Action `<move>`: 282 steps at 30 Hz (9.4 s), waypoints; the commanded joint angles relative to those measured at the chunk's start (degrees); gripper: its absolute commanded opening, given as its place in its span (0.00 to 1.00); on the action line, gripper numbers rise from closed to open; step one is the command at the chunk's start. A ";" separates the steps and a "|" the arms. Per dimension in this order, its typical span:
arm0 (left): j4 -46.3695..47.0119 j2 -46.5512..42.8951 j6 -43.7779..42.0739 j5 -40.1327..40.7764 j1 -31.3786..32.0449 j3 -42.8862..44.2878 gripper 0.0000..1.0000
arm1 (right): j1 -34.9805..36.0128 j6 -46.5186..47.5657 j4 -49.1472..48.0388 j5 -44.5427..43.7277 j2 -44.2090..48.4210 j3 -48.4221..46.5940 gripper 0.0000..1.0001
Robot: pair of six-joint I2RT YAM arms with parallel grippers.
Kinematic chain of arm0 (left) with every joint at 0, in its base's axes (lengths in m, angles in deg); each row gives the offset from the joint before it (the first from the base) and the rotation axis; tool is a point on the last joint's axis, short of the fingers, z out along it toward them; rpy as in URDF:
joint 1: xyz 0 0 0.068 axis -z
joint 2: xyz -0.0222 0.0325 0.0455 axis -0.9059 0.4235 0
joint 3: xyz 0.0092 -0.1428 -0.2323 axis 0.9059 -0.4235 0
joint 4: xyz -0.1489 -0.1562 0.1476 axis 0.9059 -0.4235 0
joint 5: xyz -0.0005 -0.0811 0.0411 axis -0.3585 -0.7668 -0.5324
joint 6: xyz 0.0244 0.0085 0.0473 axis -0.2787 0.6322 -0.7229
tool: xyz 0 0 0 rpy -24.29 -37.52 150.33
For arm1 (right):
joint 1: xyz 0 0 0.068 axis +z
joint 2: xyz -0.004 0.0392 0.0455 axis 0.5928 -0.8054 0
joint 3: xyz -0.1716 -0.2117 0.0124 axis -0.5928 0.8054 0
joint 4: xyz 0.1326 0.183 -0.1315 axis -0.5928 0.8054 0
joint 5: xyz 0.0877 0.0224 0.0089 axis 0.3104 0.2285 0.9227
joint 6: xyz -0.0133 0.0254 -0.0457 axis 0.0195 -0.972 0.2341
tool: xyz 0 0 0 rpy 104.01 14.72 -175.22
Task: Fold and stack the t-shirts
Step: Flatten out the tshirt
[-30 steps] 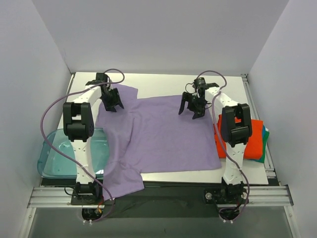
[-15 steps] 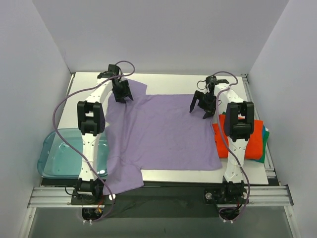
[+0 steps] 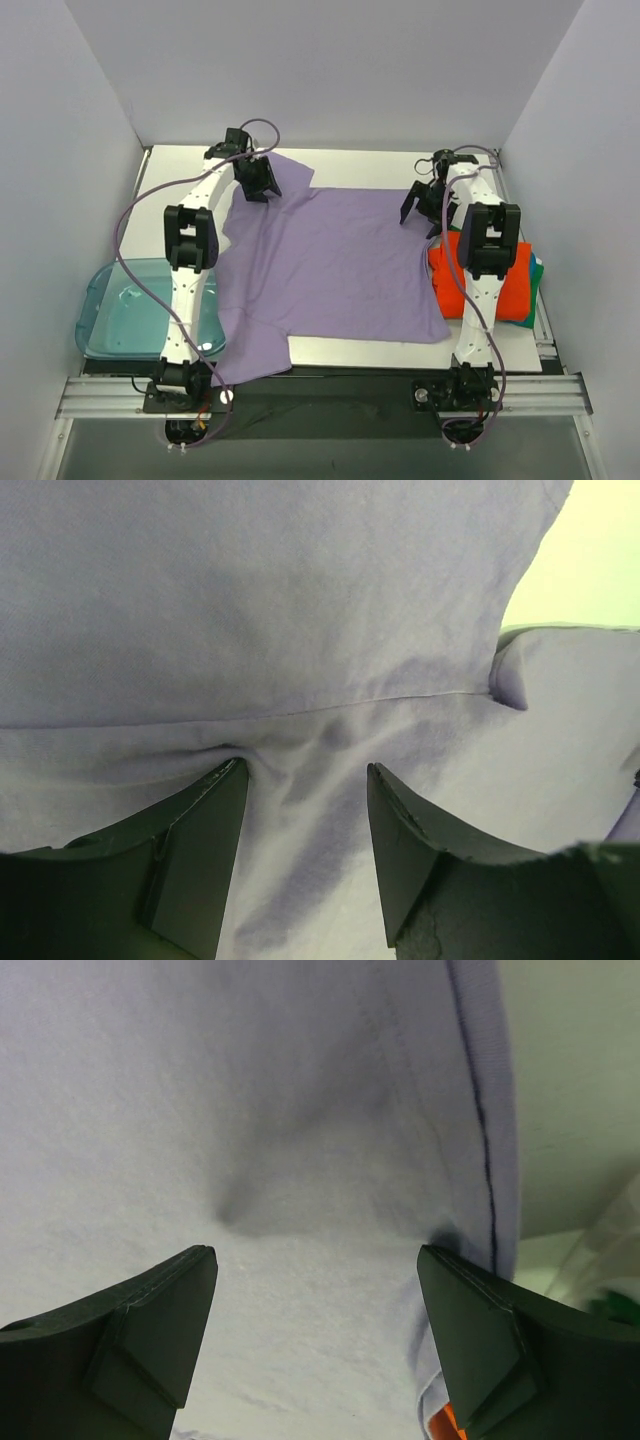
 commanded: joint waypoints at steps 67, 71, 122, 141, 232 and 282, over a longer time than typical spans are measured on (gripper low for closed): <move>14.96 5.00 3.01 -10.79 -4.09 3.20 0.64 | -1.68 -3.49 7.86 6.17 -15.68 -23.62 0.82; 19.19 2.98 4.59 -12.98 -3.91 2.76 0.64 | -2.38 -3.23 7.68 7.57 -16.21 -26.25 0.82; -9.54 -5.39 -7.09 9.86 -2.51 -10.44 0.66 | 5.26 2.31 6.53 7.67 -7.23 -6.83 0.81; 5.65 1.40 -6.66 -5.24 -1.63 2.86 0.66 | 0.69 -1.21 9.44 14.51 -15.15 -26.17 0.80; 18.24 -21.73 2.75 3.18 -0.75 -38.38 0.67 | 7.99 0.29 -6.73 11.80 4.01 9.34 0.80; 1.10 -27.52 -14.83 18.82 -6.91 -37.67 0.47 | 5.79 -5.87 -5.68 22.78 -4.96 -9.83 0.79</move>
